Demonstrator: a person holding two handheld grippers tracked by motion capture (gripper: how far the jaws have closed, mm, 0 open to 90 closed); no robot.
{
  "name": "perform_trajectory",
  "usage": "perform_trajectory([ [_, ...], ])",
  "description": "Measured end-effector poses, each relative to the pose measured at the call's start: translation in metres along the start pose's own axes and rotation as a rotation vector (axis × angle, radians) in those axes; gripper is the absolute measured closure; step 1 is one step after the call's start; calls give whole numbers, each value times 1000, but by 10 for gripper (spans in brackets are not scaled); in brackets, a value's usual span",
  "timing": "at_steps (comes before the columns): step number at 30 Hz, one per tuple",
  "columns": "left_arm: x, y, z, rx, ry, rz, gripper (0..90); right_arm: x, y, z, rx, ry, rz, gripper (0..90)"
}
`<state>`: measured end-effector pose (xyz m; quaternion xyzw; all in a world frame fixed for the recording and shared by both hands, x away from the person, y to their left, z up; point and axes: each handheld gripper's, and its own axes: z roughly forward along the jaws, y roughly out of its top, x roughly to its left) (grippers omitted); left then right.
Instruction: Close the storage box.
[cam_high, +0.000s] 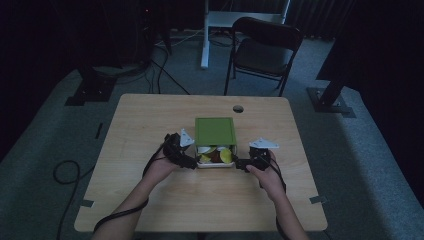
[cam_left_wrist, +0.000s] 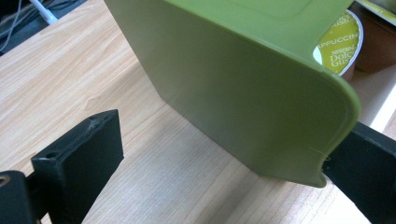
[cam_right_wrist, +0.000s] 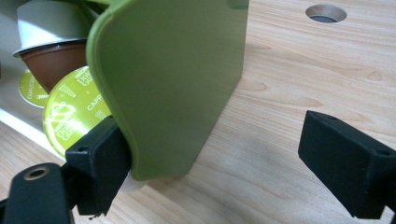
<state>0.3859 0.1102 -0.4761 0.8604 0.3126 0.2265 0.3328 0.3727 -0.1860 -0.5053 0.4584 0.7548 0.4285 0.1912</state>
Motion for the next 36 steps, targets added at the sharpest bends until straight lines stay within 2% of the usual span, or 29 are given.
perform_trajectory([
  [6, -1, -1, -2, -7, 6, -5, 23, 2, -3, -5, -4, 5, -5, 116],
  [13, -5, -5, -10, -27, -12, -17, 23, 5, -7, -13, -11, 16, -17, 115],
  [23, -11, -9, -20, -40, -84, -17, 24, 4, -9, -21, -29, 22, -20, 115],
  [29, -11, -12, -25, -45, -139, -46, 23, 4, -10, -25, -33, 23, -17, 115],
  [36, -14, -17, -32, -54, -170, -44, 23, 4, -13, -32, -31, 16, -23, 115],
])
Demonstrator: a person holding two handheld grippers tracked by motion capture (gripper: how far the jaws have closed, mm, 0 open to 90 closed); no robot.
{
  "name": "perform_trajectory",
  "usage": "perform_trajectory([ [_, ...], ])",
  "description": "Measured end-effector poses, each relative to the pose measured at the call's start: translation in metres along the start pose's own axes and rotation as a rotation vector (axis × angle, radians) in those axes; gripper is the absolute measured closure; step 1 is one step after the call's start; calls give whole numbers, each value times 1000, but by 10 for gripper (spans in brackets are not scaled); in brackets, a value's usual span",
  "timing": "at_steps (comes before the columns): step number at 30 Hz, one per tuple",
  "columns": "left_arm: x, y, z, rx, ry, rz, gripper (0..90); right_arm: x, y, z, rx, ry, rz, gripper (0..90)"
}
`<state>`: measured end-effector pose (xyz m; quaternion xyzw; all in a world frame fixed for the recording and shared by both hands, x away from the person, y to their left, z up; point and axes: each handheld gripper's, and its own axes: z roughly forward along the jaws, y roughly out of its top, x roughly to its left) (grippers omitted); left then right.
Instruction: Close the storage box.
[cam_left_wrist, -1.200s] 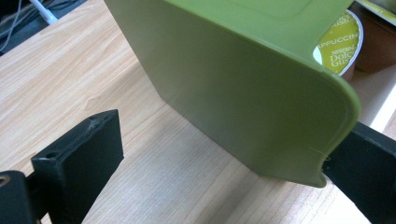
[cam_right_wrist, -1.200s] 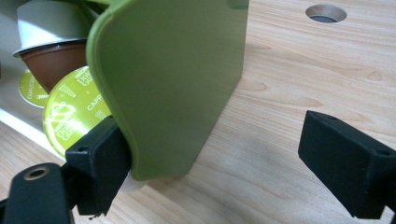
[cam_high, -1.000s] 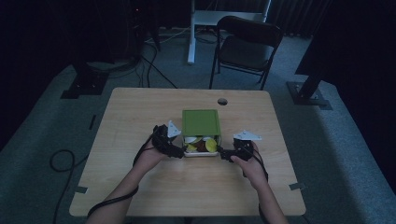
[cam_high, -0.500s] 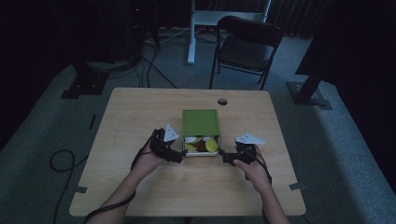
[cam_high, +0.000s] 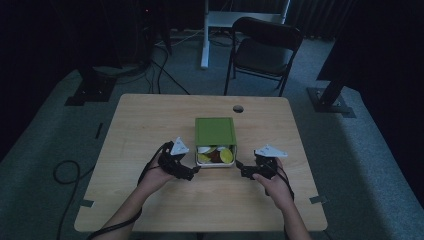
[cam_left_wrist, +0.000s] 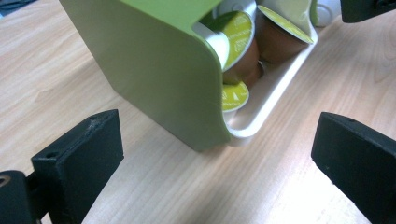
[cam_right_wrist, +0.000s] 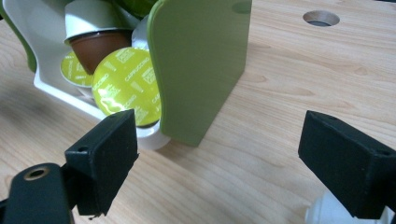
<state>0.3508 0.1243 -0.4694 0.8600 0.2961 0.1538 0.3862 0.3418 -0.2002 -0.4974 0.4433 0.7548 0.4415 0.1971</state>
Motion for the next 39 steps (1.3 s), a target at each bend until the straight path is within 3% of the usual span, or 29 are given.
perform_trajectory([
  [21, 9, -32, -11, 31, -10, -36, 23, -14, -25, -25, 11, -50, 23, 115],
  [39, 25, -65, -24, 53, 36, -92, 23, -38, -48, -51, 2, -106, 79, 115],
])
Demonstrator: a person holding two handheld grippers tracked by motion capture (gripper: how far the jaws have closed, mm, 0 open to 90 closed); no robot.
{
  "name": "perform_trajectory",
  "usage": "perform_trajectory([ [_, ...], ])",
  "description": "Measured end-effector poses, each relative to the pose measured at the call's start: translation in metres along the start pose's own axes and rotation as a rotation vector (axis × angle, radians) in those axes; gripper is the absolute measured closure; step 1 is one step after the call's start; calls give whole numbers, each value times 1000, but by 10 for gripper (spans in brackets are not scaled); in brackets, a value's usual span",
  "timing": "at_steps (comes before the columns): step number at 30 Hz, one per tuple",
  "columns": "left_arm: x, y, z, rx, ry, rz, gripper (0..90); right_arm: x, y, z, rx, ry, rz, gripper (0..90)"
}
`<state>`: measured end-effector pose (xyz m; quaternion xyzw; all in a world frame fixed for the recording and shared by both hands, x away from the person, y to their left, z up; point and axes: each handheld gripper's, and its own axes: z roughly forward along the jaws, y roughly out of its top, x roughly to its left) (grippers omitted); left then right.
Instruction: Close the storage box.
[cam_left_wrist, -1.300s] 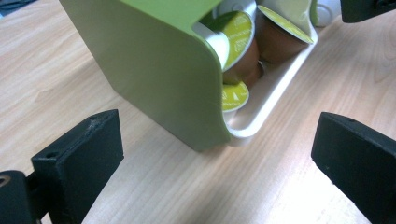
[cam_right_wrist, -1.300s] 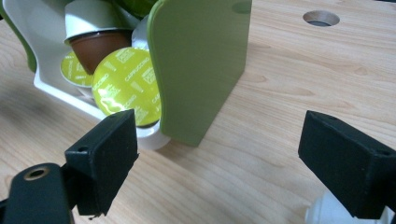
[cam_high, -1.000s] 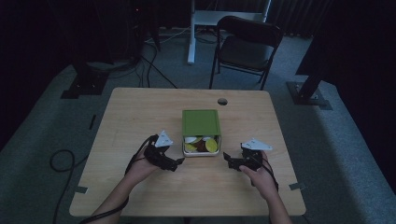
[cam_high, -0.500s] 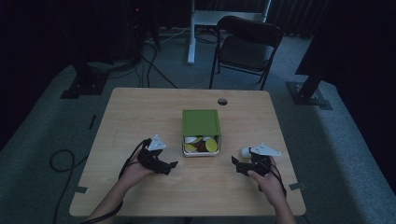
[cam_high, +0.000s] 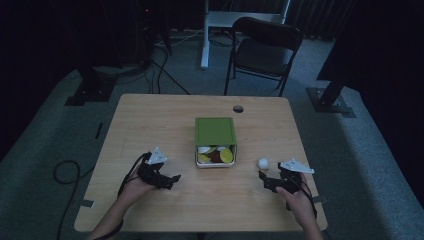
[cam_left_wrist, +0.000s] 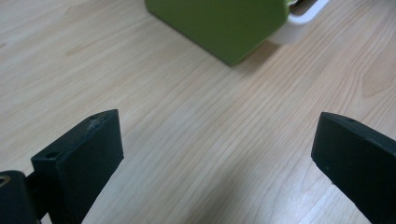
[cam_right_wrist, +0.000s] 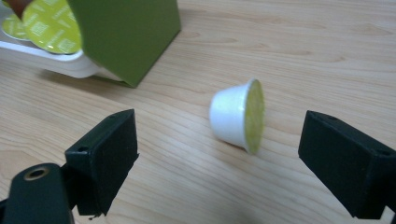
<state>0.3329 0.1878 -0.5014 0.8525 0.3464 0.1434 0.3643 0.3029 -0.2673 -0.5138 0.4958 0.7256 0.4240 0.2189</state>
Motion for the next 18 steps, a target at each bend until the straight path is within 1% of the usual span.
perform_trajectory([
  [7, 8, -12, -6, 1, 22, -25, 23, -10, -9, -7, -2, -28, 23, 115],
  [13, 15, -23, -12, -3, 44, -55, 23, -20, -20, -12, 13, -58, 41, 115],
  [18, 22, -34, -16, 3, 60, -79, 23, -27, -28, -16, 20, -76, 54, 115],
])
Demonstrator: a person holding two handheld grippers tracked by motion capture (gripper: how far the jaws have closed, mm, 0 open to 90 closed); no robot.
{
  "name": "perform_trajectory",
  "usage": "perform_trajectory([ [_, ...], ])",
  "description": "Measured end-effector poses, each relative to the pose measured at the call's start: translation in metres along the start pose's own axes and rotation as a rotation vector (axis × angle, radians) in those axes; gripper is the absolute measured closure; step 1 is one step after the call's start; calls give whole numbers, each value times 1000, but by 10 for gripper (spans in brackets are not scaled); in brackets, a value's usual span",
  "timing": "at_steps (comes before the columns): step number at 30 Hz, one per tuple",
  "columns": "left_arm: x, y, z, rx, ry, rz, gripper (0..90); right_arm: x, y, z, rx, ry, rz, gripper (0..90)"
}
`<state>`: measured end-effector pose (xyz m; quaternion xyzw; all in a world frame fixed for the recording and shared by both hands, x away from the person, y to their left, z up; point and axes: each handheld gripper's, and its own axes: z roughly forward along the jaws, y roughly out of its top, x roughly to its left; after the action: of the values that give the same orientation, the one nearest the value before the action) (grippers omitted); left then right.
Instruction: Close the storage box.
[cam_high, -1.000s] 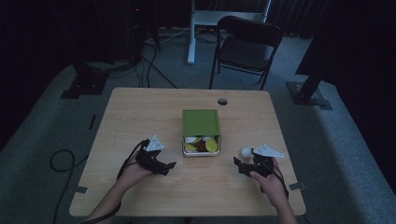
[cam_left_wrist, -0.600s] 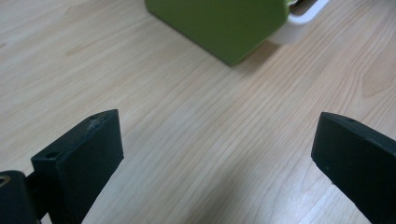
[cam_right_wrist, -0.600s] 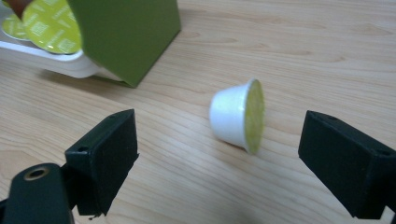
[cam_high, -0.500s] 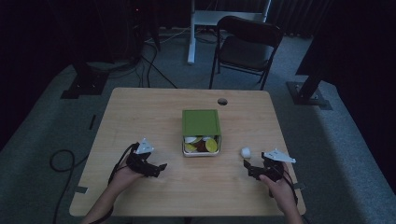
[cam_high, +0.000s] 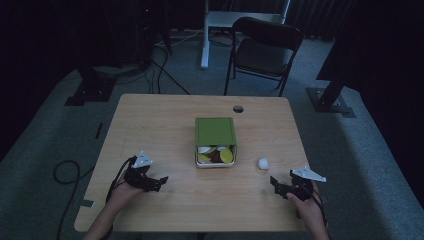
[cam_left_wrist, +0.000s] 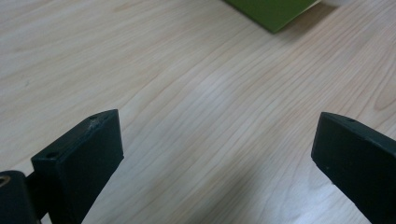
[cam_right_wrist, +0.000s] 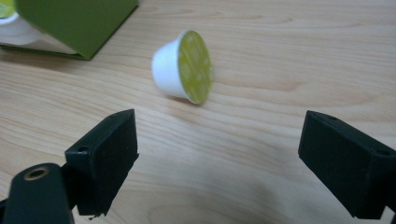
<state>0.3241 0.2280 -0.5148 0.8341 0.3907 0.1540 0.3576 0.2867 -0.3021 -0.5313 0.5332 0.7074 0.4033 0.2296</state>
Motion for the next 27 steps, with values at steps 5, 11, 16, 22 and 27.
perform_trajectory([
  [5, 12, -15, -8, 4, 31, -33, 23, -8, -7, -4, 1, -24, 25, 114],
  [11, 23, -28, -20, -7, 61, -80, 23, -15, -12, -7, 5, -54, 35, 115],
  [16, 30, -38, -30, -11, 86, -113, 23, -18, -14, -10, 3, -70, 42, 115],
  [22, 37, -48, -38, -21, 117, -145, 23, -20, -17, -8, 9, -90, 40, 115],
  [27, 41, -56, -44, -24, 143, -162, 23, -21, -18, -8, 15, -111, 32, 114],
])
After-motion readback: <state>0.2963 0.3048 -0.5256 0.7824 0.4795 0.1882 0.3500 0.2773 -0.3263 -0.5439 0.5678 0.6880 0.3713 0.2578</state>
